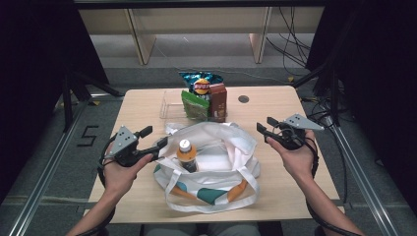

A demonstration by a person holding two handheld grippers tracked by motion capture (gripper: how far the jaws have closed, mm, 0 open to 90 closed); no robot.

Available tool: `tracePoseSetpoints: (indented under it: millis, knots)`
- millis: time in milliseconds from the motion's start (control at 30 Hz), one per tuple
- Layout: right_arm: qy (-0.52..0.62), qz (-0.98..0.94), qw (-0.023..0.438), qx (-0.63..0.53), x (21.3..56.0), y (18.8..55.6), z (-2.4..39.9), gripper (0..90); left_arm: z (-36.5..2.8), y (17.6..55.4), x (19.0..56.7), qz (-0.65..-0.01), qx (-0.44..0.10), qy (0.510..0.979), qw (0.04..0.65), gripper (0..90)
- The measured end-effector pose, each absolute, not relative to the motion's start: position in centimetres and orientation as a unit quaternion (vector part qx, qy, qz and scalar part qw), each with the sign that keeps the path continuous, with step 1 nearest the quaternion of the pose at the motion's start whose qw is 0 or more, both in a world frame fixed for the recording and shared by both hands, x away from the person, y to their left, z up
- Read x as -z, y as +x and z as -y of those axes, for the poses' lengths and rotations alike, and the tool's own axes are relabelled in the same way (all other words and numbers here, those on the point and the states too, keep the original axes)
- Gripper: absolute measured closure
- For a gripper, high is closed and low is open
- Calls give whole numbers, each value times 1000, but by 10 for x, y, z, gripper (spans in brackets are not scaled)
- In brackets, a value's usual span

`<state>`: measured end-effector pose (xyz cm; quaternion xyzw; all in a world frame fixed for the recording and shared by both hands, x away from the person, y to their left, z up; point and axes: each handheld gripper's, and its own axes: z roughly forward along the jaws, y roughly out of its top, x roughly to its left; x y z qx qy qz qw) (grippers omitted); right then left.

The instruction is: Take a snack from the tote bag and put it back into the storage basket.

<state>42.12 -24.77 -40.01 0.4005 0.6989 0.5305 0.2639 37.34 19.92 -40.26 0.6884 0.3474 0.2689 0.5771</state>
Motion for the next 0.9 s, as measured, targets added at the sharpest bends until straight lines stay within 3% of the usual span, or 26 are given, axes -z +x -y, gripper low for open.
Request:
tracePoseSetpoints:
  millis: [467, 900]
  knots:
    - [414, -697, 257, -526, 401, 419, 247, 501, -166, 373, 414, -318, -204, 709, 596, 335]
    - [406, -695, 267, -530, 397, 419, 251, 501, -150, 379, 429, -304, -212, 725, 580, 424]
